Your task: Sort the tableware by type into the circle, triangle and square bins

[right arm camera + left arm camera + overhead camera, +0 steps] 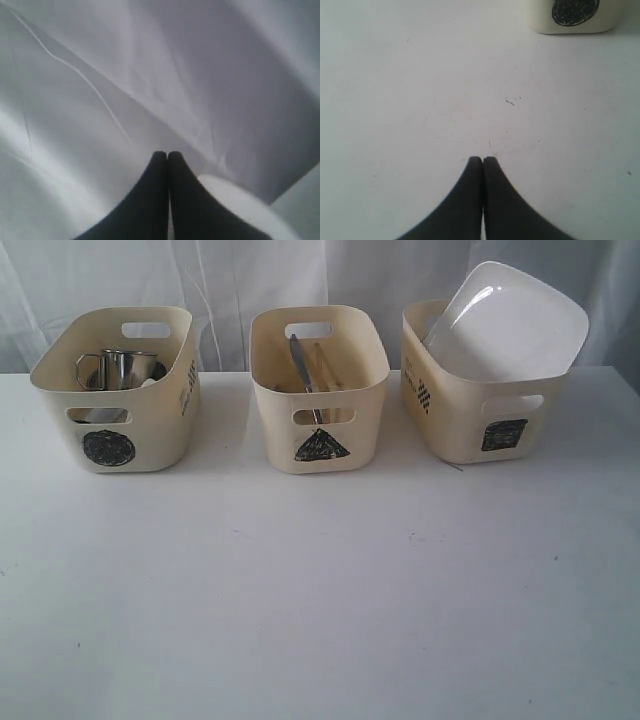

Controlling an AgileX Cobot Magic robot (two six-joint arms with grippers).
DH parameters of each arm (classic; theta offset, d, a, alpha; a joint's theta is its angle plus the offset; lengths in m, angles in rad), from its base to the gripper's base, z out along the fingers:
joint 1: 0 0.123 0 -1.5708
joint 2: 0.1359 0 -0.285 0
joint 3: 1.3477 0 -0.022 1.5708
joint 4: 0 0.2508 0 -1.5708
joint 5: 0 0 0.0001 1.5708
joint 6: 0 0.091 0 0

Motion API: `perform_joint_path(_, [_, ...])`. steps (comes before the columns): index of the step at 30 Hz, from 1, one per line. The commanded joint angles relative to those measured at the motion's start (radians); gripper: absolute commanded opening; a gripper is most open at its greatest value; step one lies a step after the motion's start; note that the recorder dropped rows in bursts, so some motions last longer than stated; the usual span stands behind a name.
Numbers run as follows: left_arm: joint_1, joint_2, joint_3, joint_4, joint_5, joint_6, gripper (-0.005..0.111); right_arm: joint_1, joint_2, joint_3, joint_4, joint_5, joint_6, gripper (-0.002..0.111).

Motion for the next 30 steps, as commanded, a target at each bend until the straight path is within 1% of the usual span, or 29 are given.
perform_joint_path(1, [0.003,-0.005,0.005,0.0,0.002,-0.001,0.0,0.06,-0.352,0.213,-0.148,-0.097,-0.533,0.0])
perform_joint_path(3, [0.003,-0.005,0.005,0.0,0.002,-0.001,0.0,0.099,-0.52,0.373,-0.148,-0.02,-0.643,0.0])
perform_joint_path(4, [0.003,-0.005,0.005,0.0,0.002,-0.001,0.0,0.113,-0.566,0.433,-0.155,-0.014,-0.669,0.0])
perform_joint_path(5, [0.003,-0.005,0.005,0.0,0.002,-0.001,0.0,0.135,-0.657,0.517,-0.18,-0.004,-0.729,0.0])
perform_joint_path(7, [0.003,-0.005,0.005,0.0,0.002,-0.001,0.0,0.161,-0.822,0.658,-0.221,0.001,-0.785,0.0])
perform_joint_path(9, [0.003,-0.005,0.005,0.0,0.002,-0.001,0.0,0.162,-0.95,0.779,-0.259,0.008,-0.851,0.0])
perform_joint_path(11, [0.003,-0.005,0.005,0.0,0.002,-0.001,0.0,0.162,-1.025,0.855,-0.255,0.021,-0.859,0.0])
perform_joint_path(17, [0.003,-0.005,0.005,0.0,0.002,-0.001,0.0,0.162,-1.09,0.882,-0.236,0.21,-0.755,0.0])
perform_joint_path(19, [0.003,-0.005,0.005,0.0,0.002,-0.001,0.0,0.162,-1.097,0.882,-0.236,0.239,-0.733,0.0])
perform_joint_path(21, [0.003,-0.005,0.005,0.0,0.002,-0.001,0.0,0.16,-1.104,0.882,-0.247,0.208,-0.731,0.0])
perform_joint_path(27, [0.003,-0.005,0.005,0.0,0.002,-0.001,0.0,0.16,-1.119,0.879,-0.251,0.205,-0.683,0.0])
perform_joint_path(28, [0.003,-0.005,0.005,0.0,0.002,-0.001,0.0,0.16,-1.119,0.879,-0.287,0.205,-0.656,0.0])
perform_joint_path(29, [0.003,-0.005,0.005,0.0,0.002,-0.001,0.0,0.16,-1.119,0.879,-0.345,0.205,-0.571,0.0])
perform_joint_path(30, [0.003,-0.005,0.005,0.0,0.002,-0.001,0.0,0.16,-1.121,0.879,-0.434,0.207,-0.441,0.0])
